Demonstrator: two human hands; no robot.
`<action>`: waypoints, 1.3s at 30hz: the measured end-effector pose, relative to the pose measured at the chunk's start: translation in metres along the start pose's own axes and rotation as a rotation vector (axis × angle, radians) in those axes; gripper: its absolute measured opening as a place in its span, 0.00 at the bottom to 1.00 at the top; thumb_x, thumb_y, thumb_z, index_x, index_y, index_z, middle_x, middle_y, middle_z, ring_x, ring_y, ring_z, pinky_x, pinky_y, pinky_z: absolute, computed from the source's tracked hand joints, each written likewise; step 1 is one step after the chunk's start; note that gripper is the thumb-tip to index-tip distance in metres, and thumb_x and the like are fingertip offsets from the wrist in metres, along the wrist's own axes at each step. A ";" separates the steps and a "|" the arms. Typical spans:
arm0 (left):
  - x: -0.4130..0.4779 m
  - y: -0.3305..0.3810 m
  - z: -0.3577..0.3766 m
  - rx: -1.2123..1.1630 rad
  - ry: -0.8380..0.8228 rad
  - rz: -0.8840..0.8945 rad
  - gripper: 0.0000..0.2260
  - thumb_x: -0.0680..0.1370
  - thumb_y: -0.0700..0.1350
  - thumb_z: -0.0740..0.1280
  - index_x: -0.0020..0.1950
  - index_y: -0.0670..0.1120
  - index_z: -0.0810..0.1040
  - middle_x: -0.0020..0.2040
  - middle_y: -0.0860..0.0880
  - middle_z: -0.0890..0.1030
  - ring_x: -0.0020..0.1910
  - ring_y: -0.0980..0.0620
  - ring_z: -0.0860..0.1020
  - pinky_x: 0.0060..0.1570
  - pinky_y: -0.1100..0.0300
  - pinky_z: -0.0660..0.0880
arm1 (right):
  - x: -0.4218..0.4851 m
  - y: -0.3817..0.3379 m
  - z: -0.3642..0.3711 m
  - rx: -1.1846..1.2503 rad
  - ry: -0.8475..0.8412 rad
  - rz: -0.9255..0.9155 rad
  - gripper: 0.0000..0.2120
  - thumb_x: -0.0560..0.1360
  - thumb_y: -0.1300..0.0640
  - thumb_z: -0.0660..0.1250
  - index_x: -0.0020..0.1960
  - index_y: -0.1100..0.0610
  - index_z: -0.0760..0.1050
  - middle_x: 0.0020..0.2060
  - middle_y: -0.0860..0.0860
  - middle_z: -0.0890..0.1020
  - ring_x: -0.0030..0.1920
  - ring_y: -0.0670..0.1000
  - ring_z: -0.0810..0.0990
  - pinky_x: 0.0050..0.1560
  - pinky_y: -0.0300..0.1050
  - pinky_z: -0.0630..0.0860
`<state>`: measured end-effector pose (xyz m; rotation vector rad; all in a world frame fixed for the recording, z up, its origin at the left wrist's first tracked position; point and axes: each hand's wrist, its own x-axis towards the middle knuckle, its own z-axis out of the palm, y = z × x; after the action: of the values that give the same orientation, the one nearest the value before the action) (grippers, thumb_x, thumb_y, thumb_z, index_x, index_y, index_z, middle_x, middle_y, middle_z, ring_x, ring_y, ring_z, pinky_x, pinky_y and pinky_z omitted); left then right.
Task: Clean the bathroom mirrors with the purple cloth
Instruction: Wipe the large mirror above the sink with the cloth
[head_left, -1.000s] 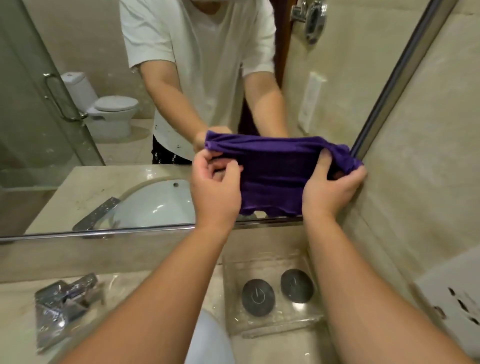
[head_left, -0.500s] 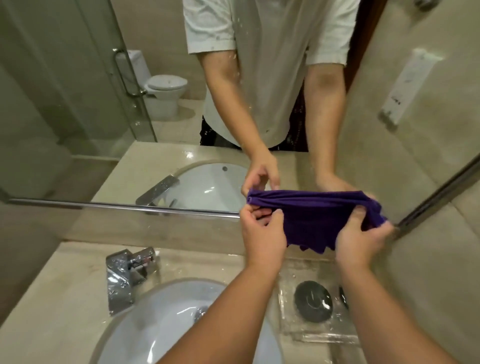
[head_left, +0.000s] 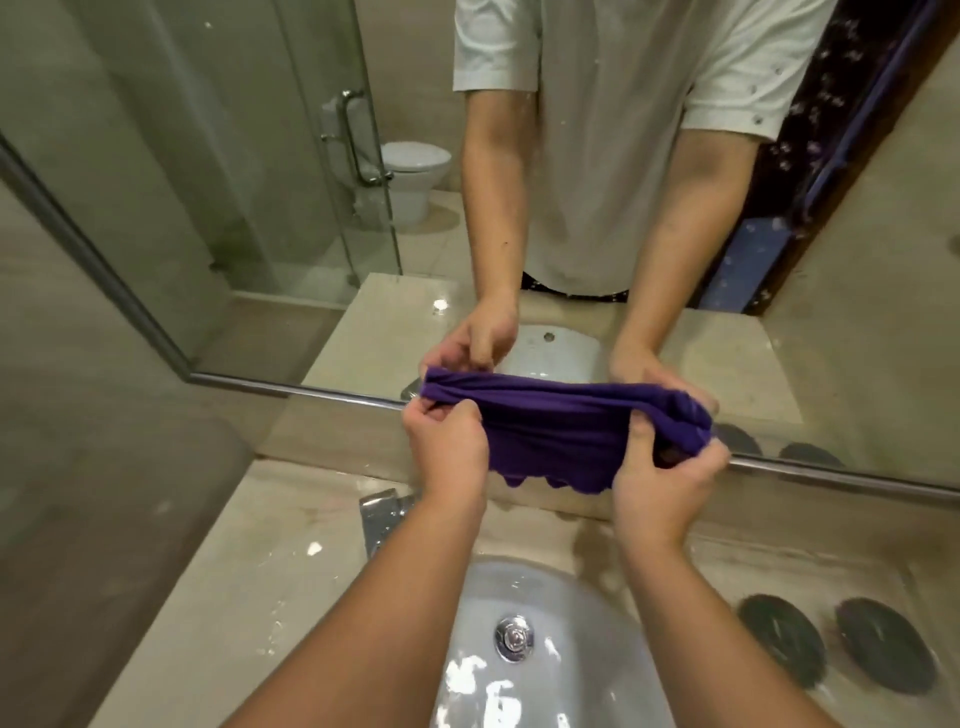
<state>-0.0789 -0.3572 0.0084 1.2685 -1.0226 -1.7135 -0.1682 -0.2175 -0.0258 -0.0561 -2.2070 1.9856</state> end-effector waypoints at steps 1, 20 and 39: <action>0.011 0.006 -0.011 -0.004 0.012 0.005 0.22 0.68 0.34 0.62 0.62 0.35 0.73 0.39 0.46 0.75 0.32 0.52 0.71 0.36 0.56 0.69 | -0.012 -0.002 0.012 0.001 -0.005 0.000 0.27 0.73 0.43 0.74 0.61 0.58 0.67 0.52 0.51 0.77 0.46 0.45 0.77 0.42 0.30 0.67; 0.205 0.109 -0.222 0.137 0.203 0.174 0.10 0.76 0.40 0.70 0.55 0.37 0.80 0.47 0.38 0.84 0.44 0.43 0.82 0.54 0.41 0.80 | -0.243 -0.050 0.253 -0.007 -0.267 -0.069 0.13 0.74 0.57 0.75 0.48 0.53 0.70 0.47 0.55 0.78 0.48 0.56 0.76 0.50 0.38 0.69; 0.068 0.115 -0.181 0.028 -0.428 0.000 0.14 0.82 0.58 0.60 0.60 0.52 0.77 0.50 0.52 0.86 0.44 0.56 0.84 0.43 0.55 0.80 | -0.180 -0.129 0.093 0.266 -0.604 0.082 0.06 0.75 0.49 0.73 0.43 0.49 0.80 0.39 0.48 0.84 0.41 0.46 0.83 0.42 0.39 0.80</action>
<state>0.0947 -0.4929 0.0551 0.9338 -1.2901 -2.0269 0.0065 -0.3487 0.0741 0.5667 -2.2409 2.5855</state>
